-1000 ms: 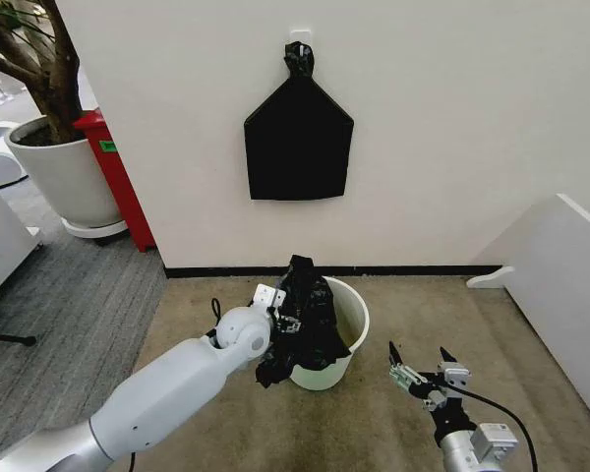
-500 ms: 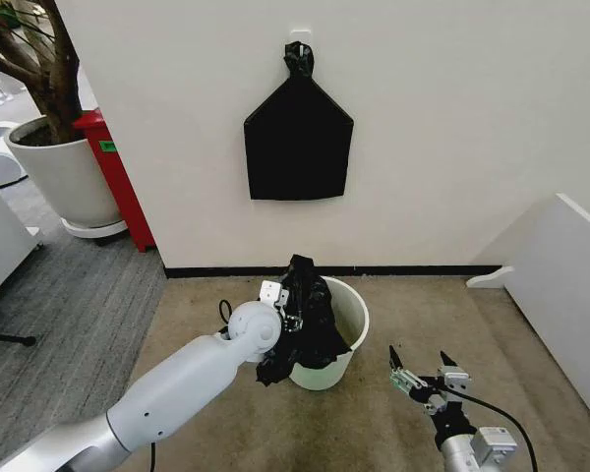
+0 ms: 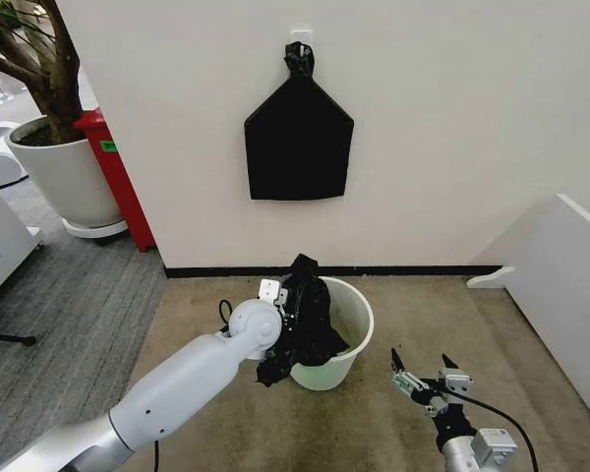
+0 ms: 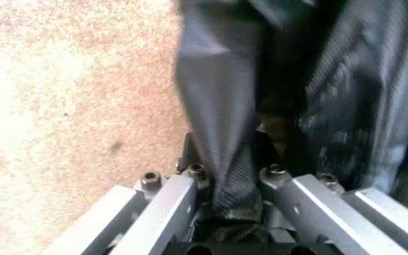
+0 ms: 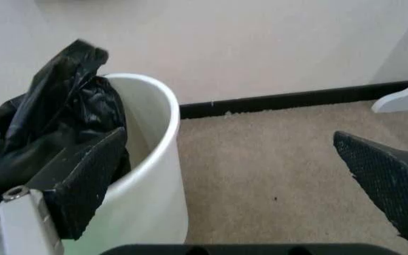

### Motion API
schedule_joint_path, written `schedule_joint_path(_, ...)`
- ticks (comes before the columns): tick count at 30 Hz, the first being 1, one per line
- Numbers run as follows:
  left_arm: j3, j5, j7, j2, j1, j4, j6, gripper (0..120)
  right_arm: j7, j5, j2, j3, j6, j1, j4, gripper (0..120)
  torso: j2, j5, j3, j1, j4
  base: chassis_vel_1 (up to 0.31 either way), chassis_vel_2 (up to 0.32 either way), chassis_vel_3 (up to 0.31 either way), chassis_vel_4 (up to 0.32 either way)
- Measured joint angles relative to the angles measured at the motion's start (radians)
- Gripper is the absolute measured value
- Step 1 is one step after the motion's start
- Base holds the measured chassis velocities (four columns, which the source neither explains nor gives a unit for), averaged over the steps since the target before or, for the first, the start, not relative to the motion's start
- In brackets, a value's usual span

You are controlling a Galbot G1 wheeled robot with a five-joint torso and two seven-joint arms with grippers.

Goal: Place the garbage bag over the trash bin.

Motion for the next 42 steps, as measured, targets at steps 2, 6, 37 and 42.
schedule_joint_path(2,-0.005,-0.004,-0.006,0.006,0.012,-0.017,-0.022,1,0.005,0.002,0.0,0.005,-0.001,0.002,0.001,100,0.0,0.0001,0.0,0.0,-0.0002,0.0,0.0,0.0,0.0)
schedule_joint_path(6,-0.02,-0.016,-0.015,0.025,0.028,-0.046,-0.044,1,0.012,0.006,-0.001,0.012,-0.002,0.004,0.01,100,0.0,0.0005,0.0,0.0,0.0001,0.0,0.0,0.0,0.0)
schedule_joint_path(37,-0.047,0.164,0.331,0.205,0.15,-0.328,-0.586,0,0.255,0.858,-0.325,-0.117,-0.3,0.415,0.332,100,0.0,0.0006,0.0,0.0,0.0004,0.0,0.0,0.0,0.0)
schedule_joint_path(42,-0.002,0.258,0.35,0.189,0.142,-0.317,-0.6,0,0.28,0.849,-0.339,-0.247,-0.315,0.509,0.33,100,0.0,0.0005,0.0,0.0,0.0003,0.0,0.0,0.0,0.0)
